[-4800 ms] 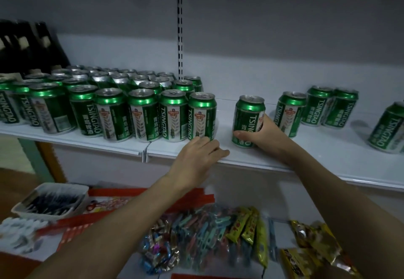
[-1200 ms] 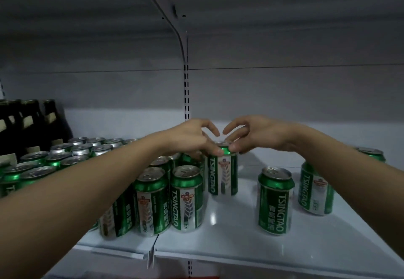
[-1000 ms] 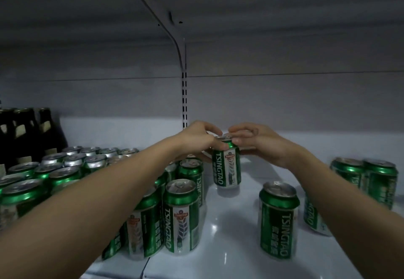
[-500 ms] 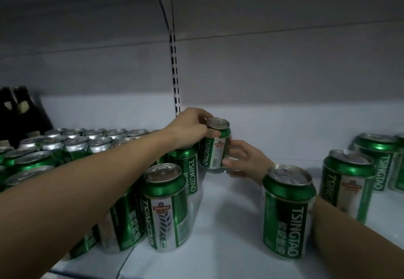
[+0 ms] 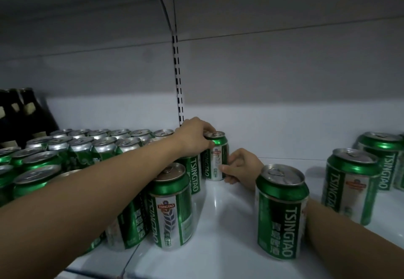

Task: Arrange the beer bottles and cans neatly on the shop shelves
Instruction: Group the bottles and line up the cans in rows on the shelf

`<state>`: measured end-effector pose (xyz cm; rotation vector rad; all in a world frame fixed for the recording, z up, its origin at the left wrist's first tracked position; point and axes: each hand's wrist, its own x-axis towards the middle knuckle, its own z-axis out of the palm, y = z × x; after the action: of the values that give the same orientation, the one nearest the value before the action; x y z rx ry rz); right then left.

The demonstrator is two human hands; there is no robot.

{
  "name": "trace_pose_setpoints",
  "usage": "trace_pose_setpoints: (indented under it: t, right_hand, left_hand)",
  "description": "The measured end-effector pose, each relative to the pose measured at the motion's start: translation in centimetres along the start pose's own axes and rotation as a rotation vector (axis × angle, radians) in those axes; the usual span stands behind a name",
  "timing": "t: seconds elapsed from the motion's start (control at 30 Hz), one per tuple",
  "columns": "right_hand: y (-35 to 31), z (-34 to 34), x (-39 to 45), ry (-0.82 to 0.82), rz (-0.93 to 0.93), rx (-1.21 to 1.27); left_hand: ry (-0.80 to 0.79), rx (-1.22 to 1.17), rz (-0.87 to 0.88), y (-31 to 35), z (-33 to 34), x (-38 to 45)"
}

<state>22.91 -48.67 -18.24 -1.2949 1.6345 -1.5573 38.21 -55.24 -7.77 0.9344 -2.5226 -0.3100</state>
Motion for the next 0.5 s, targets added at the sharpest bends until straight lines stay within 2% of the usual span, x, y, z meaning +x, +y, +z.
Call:
trace_pose_setpoints:
  t: [0.17,0.37,0.5]
  right_hand:
    - [0.6,-0.8,0.1,-0.091,-0.008,0.087]
    - [0.7,-2.5,0.2,-0.145,-0.078,-0.078]
    - [-0.1,-3.8,0.5,-0.157,0.031,-0.072]
  left_hand:
    - [0.058,-0.034,0.06,-0.2,0.0,-0.2]
    - [0.063,-0.039,0.058,-0.5,0.1,-0.1]
    - [0.065,-0.011,0.077,-0.5,0.0,-0.2]
